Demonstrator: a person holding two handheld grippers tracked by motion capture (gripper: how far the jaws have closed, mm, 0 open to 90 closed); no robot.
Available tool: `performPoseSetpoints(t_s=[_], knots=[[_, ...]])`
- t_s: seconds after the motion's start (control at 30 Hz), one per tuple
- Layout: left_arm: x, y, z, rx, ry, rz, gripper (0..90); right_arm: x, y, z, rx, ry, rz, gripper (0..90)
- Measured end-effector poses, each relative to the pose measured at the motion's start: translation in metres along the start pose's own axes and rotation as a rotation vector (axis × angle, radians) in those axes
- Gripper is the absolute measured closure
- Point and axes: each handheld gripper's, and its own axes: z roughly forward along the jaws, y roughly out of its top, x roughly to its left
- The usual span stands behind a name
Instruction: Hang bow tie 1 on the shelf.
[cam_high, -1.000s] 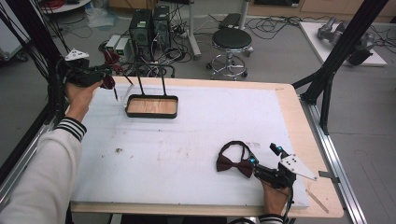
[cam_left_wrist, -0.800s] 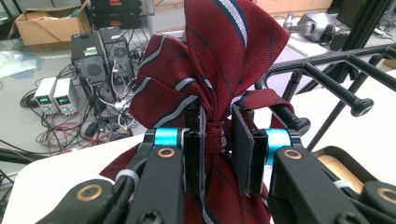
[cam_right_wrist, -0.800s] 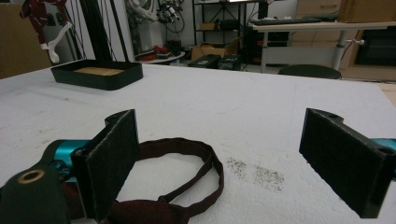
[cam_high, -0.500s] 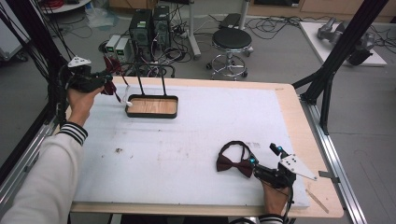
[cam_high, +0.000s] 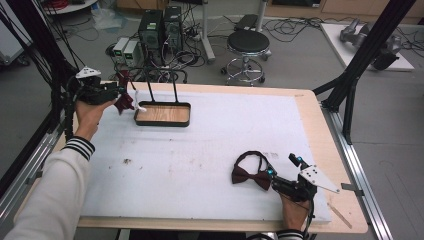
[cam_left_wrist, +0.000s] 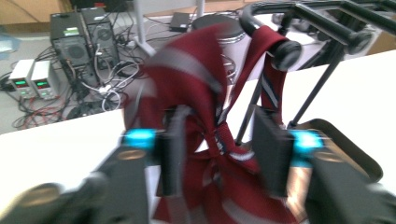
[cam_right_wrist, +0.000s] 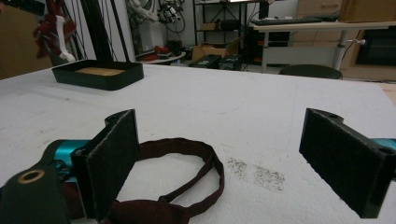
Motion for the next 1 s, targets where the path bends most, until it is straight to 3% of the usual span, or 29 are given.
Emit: performPoseSetpoints(t_s=[0.1, 0.17, 0.5, 0.7, 0.8, 0.9, 1.0], knots=[[-0.001, 0.000, -0.002, -0.003, -0.044, 0.039, 26.6, 0.000, 0.000, 0.000, -0.004, 0.000, -0.001, 11.1], [-0.001, 0.000, -0.004, -0.016, -0.079, 0.049, 18.7, -0.001, 0.000, 0.000, -0.003, 0.003, 0.002, 11.1], [-0.013, -0.013, -0.029, -0.129, -0.180, 0.082, 15.1, 0.000, 0.000, 0.000, -0.005, 0.000, -0.001, 11.0], [-0.033, -0.038, -0.054, -0.210, -0.229, 0.130, 15.1, 0.001, 0.000, 0.000, -0.005, -0.003, -0.012, 11.1], [-0.043, -0.050, -0.068, -0.240, -0.256, 0.133, 15.2, 0.001, 0.000, 0.000, -0.006, -0.008, -0.016, 11.1], [-0.053, -0.066, -0.084, -0.267, -0.258, 0.168, 15.2, 0.001, 0.000, 0.000, -0.005, -0.006, -0.013, 11.1], [-0.060, -0.081, -0.096, -0.298, -0.268, 0.167, 15.2, 0.001, 0.000, 0.000, -0.005, -0.008, -0.017, 11.1]])
